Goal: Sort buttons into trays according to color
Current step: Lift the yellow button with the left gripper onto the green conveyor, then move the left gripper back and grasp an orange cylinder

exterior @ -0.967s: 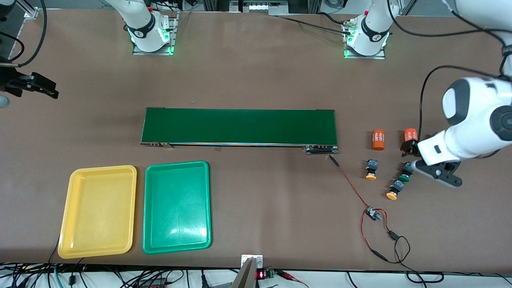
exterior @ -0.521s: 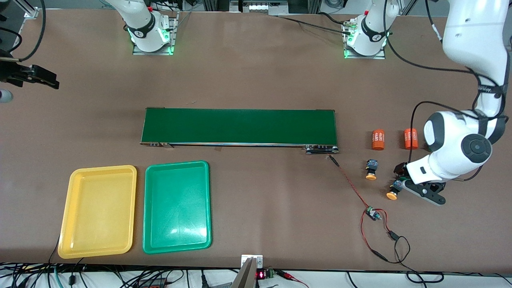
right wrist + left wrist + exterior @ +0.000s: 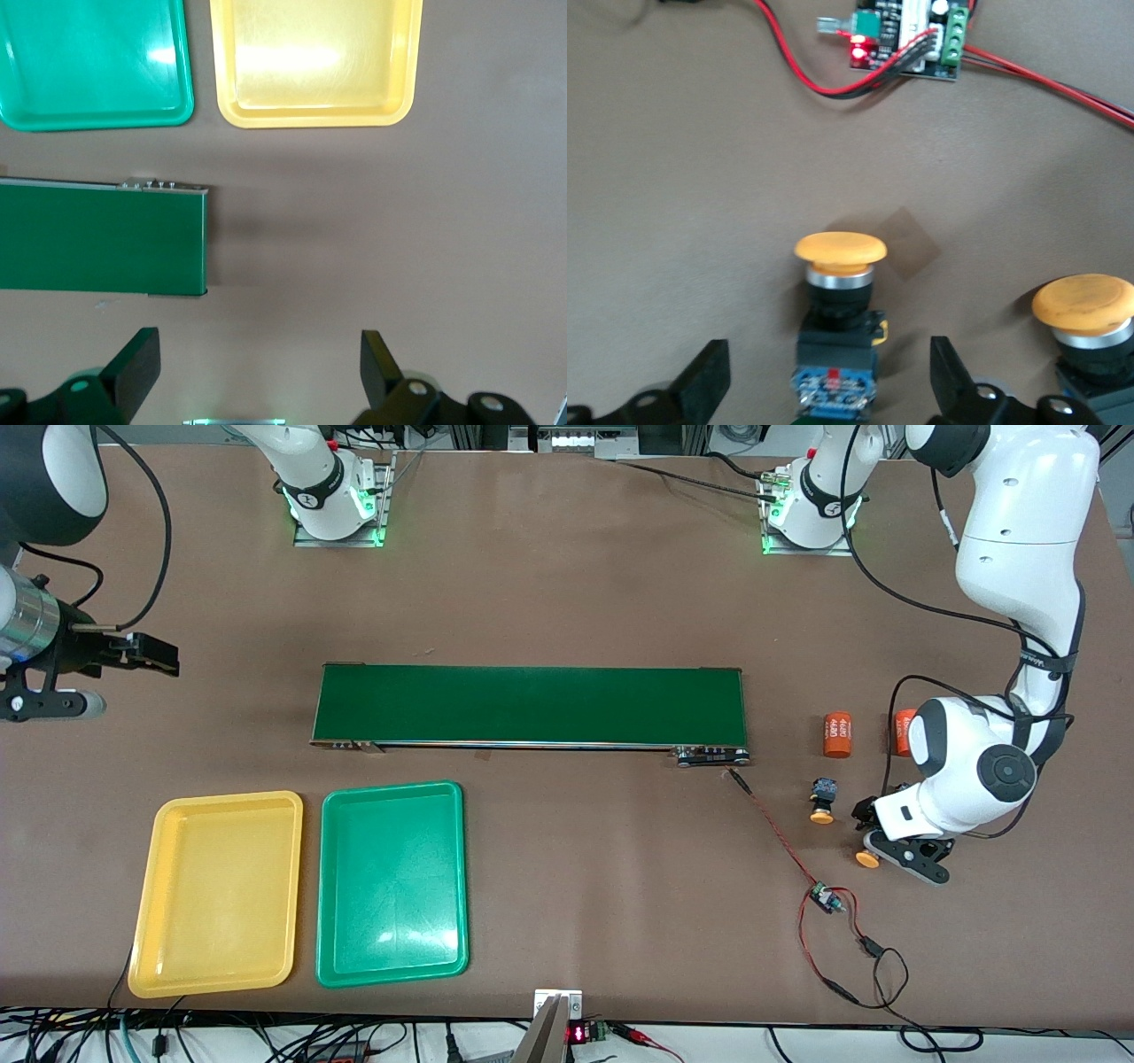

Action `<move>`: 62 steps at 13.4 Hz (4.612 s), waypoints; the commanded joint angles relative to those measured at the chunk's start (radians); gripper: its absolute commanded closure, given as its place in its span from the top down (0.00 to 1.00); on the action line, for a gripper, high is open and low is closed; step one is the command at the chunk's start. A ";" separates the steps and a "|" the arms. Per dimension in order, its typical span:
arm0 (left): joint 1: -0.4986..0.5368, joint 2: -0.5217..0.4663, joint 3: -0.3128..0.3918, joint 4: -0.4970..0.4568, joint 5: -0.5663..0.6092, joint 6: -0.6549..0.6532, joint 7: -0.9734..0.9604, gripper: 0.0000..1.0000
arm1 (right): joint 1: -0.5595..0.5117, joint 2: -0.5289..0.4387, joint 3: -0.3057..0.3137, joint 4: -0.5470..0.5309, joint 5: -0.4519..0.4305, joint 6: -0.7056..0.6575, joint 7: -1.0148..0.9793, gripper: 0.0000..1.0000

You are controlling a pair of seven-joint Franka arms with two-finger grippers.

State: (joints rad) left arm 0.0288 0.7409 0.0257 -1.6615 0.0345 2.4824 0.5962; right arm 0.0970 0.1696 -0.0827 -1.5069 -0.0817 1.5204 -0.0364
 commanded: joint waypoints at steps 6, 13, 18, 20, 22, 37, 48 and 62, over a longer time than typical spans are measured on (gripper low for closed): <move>-0.001 -0.015 -0.021 0.038 -0.021 -0.084 0.019 0.24 | -0.052 -0.058 -0.060 0.106 -0.006 -0.020 -0.003 1.00; 0.005 -0.153 -0.235 0.088 -0.030 -0.523 -0.382 0.24 | -0.037 -0.061 -0.046 0.097 0.031 -0.048 0.000 1.00; 0.007 -0.294 -0.387 -0.114 -0.038 -0.525 -0.781 0.24 | -0.019 -0.059 -0.049 0.097 0.011 -0.078 -0.002 1.00; 0.011 -0.354 -0.438 -0.205 -0.042 -0.522 -0.869 0.24 | -0.013 -0.059 -0.049 0.097 0.010 -0.074 0.000 1.00; 0.014 -0.388 -0.478 -0.306 -0.079 -0.457 -0.923 0.24 | -0.013 -0.058 -0.048 0.099 0.010 -0.071 0.000 1.00; 0.052 -0.431 -0.472 -0.149 -0.067 -0.648 -0.892 1.00 | -0.037 -0.047 -0.055 0.099 0.013 -0.039 0.000 1.00; 0.322 -0.184 -0.471 -0.164 0.240 -0.478 -0.624 1.00 | -0.040 -0.047 -0.055 0.079 0.028 -0.022 0.015 1.00; 0.385 -0.176 -0.480 -0.319 0.266 -0.413 -0.595 0.18 | -0.020 -0.123 -0.048 -0.088 0.033 0.098 0.010 1.00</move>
State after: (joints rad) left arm 0.3959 0.5975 -0.4361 -1.9660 0.2774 2.0682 -0.0219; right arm 0.0780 0.1050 -0.1315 -1.5274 -0.0565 1.5932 -0.0341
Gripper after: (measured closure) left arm 0.410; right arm 0.000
